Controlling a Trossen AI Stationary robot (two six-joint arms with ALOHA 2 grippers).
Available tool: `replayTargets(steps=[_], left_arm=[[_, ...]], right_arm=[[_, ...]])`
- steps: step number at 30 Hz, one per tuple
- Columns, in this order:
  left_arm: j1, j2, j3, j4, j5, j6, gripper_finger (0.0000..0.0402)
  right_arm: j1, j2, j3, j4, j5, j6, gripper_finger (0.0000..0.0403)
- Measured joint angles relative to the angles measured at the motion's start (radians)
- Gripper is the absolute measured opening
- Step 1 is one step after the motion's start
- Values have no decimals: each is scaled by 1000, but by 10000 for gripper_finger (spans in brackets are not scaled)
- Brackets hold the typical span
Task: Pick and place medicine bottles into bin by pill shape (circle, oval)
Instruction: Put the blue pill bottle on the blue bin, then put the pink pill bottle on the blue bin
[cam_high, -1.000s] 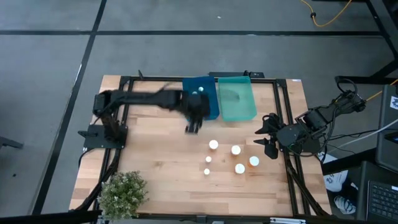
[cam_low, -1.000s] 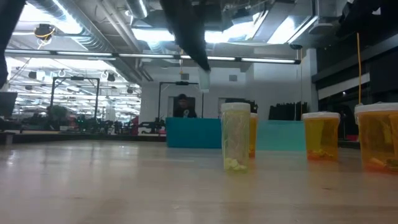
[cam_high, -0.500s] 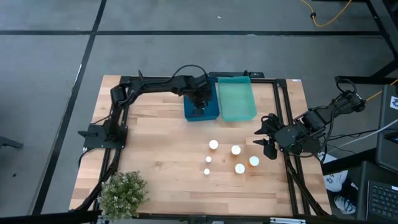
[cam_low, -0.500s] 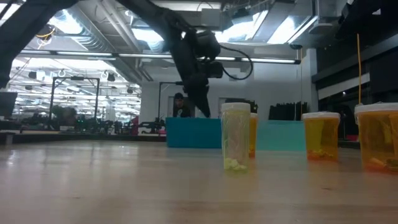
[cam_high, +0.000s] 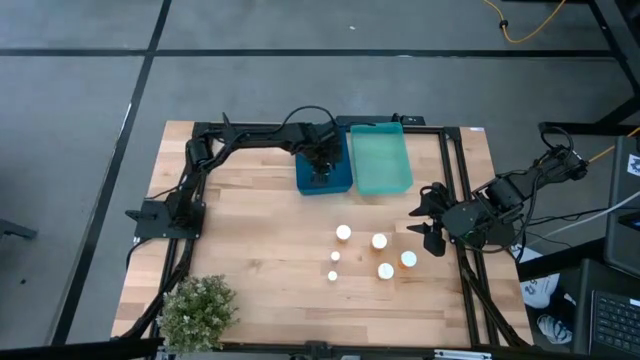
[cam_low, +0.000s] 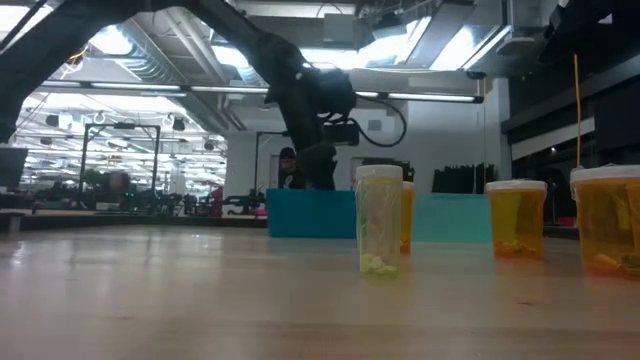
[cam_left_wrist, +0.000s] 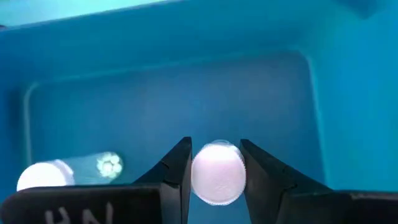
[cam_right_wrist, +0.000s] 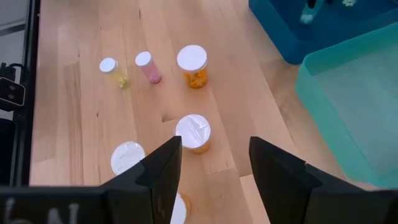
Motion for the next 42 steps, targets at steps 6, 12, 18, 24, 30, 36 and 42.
replayTargets(steps=[6,12,18,24,30,36,42], left_arm=[[-4,1,0,5,1,-4,95],[-3,0,0,0,-1,-7,132],[-12,-39,0,1,-3,-25,173],[-25,-134,0,-2,-4,-76,186],[-112,-246,1,-43,106,-163,183],[-262,-295,2,-141,175,-265,183],[-433,-267,1,-281,82,-296,183]], right_arm=[[0,0,0,0,-1,22,191],[0,0,0,0,-1,22,190],[0,0,0,0,-1,21,191],[0,0,0,0,-2,21,191],[0,0,0,-1,-2,21,191],[0,0,0,-2,-2,18,191],[0,0,0,-11,-2,18,191]])
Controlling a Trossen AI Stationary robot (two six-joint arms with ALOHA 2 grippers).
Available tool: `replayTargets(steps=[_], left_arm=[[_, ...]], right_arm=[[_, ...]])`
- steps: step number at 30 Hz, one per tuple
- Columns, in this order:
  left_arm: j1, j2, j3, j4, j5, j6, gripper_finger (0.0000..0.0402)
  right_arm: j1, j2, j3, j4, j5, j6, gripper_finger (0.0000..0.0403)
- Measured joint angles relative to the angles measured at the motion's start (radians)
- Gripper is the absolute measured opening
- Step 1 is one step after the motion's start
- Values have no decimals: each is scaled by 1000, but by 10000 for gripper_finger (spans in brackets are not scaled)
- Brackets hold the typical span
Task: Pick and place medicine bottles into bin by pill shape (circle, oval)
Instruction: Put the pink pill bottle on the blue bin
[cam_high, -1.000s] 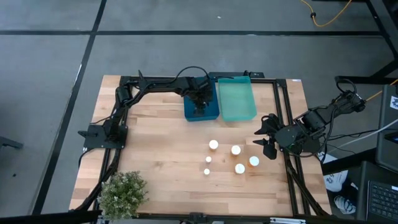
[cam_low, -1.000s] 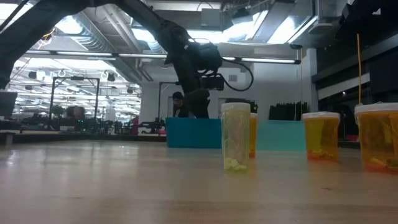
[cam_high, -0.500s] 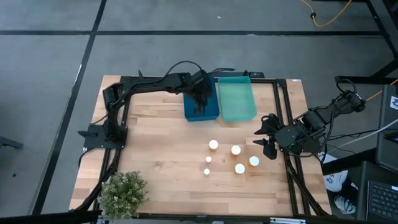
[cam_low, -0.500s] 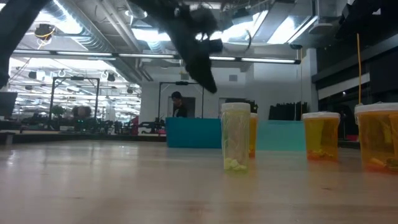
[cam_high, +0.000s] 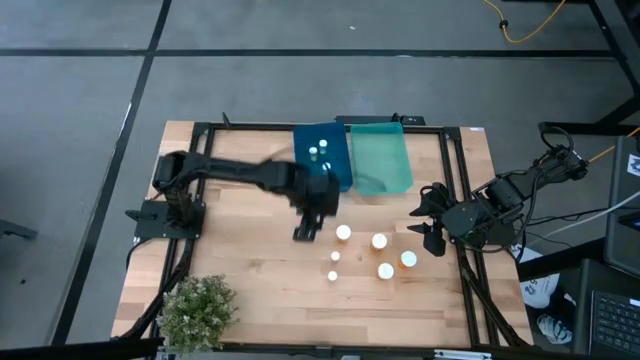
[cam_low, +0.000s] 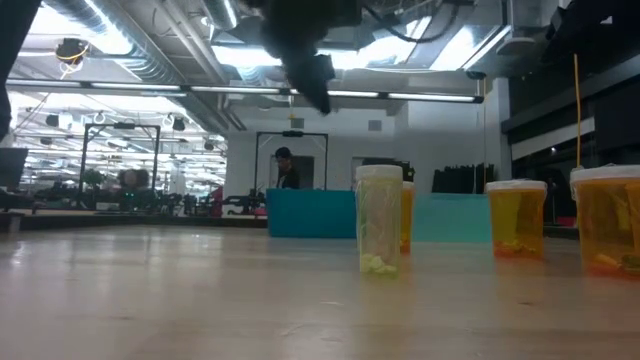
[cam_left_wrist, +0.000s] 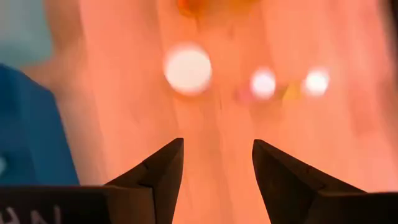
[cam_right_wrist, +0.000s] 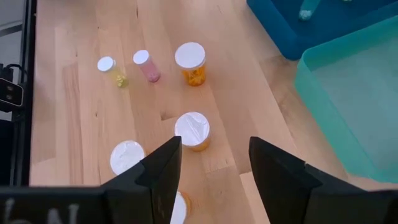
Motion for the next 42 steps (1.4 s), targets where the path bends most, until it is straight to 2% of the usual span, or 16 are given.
replayTargets(steps=[4,9,16,21,28,42], left_arm=[[-111,40,-1,-16,-158,-30,183],[-196,122,-1,-4,-246,-45,183],[-218,233,-1,110,-247,-13,183],[-218,255,-1,202,-240,16,183],[-218,254,-1,323,-171,36,183],[-216,262,-1,328,-169,43,183]], right_arm=[[0,0,0,0,0,-1,191],[0,0,0,0,0,-3,191],[0,0,0,0,0,-3,191],[0,0,0,-1,-1,-2,191],[0,0,0,-2,-1,-2,191],[0,0,0,-5,-1,-1,191]])
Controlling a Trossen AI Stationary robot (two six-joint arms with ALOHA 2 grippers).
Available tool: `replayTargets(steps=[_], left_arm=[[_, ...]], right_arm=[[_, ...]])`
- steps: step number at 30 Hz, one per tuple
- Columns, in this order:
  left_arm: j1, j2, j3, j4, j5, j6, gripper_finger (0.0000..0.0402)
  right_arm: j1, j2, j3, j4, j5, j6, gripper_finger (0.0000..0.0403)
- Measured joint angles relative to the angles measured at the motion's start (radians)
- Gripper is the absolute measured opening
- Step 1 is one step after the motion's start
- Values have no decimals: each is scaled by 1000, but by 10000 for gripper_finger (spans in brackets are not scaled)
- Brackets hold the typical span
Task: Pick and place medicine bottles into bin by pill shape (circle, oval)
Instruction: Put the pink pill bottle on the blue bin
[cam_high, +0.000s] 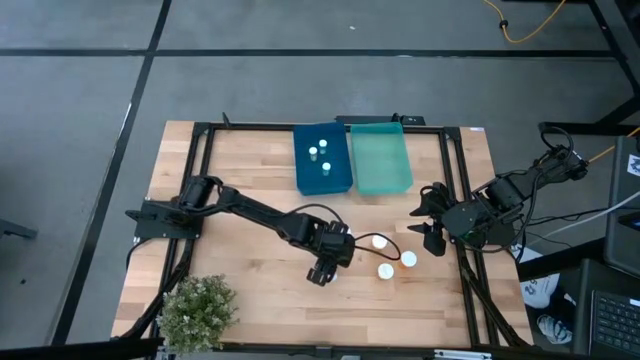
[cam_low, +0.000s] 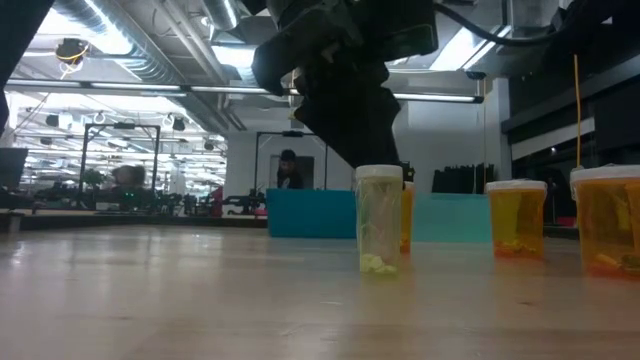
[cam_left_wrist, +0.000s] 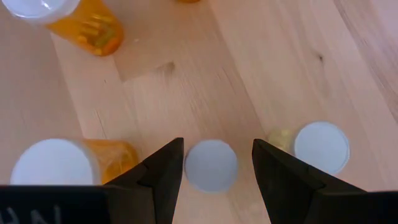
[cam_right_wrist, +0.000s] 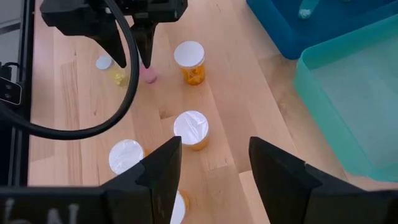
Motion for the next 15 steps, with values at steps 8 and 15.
replayTargets(steps=[8,15], left_arm=[[1,23,0,2,-1,19,183],[8,12,0,4,-4,38,155]], right_arm=[[0,0,0,0,0,1,191],[0,0,0,0,1,5,191]])
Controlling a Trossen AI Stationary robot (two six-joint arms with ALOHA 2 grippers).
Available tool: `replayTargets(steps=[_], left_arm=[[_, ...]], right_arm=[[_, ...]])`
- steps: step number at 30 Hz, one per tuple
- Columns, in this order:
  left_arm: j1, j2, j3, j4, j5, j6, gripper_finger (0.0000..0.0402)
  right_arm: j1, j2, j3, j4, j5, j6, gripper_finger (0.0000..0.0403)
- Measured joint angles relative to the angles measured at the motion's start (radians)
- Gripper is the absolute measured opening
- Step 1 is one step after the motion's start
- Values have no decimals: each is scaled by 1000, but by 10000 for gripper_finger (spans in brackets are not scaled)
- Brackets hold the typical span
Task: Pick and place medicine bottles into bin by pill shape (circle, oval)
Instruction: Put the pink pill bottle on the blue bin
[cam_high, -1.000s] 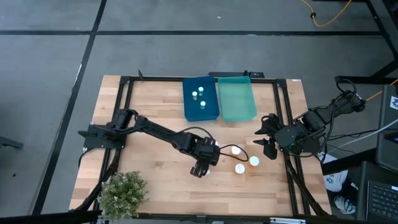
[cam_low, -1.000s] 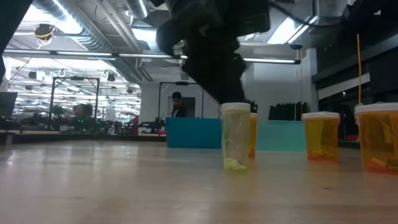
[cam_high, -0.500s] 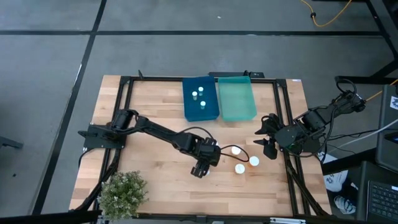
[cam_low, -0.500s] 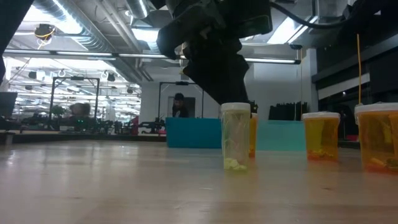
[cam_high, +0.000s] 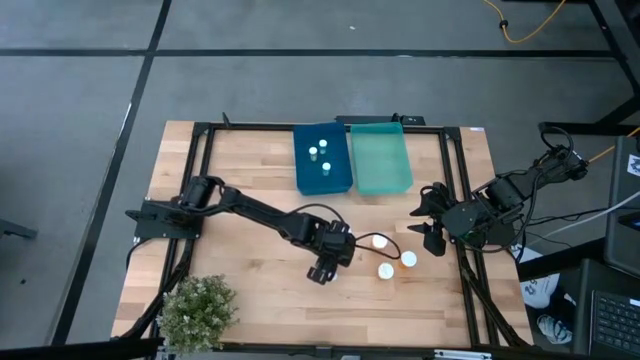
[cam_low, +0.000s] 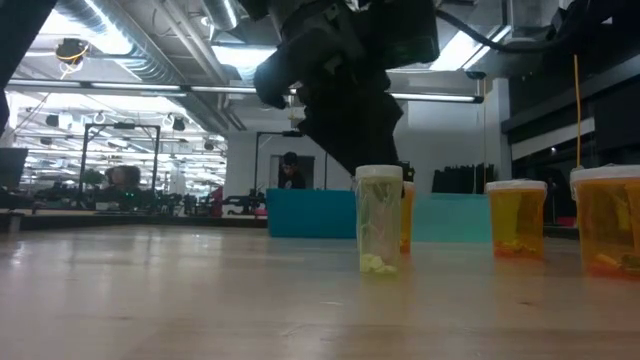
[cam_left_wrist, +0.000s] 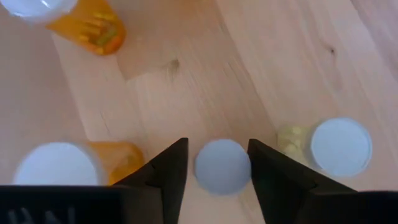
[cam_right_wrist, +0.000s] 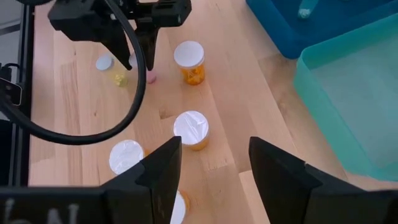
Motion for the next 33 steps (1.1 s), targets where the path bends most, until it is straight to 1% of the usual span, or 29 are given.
replayTargets(steps=[5,6,11,15,18,21,24,28,31,33], left_arm=[[14,-17,0,-19,1,7,91],[18,-24,0,-24,2,7,86],[37,-94,0,-52,0,15,86],[59,-197,0,-106,-72,58,86],[101,-279,0,-128,-120,130,86],[180,-331,0,-116,-126,168,86],[297,-345,2,-120,-127,159,86],[447,-315,2,-143,-107,136,86],[530,-279,1,-193,-68,129,86],[568,-265,-1,-239,-60,109,86]], right_arm=[[0,0,0,0,0,0,191],[0,0,0,0,0,0,191],[0,0,0,0,1,0,191],[0,0,0,0,1,0,191],[0,0,0,0,1,0,191],[0,0,0,0,2,0,191],[0,3,1,1,2,0,191],[0,14,1,0,2,0,191],[0,22,1,0,1,0,191],[0,24,1,0,1,0,191]])
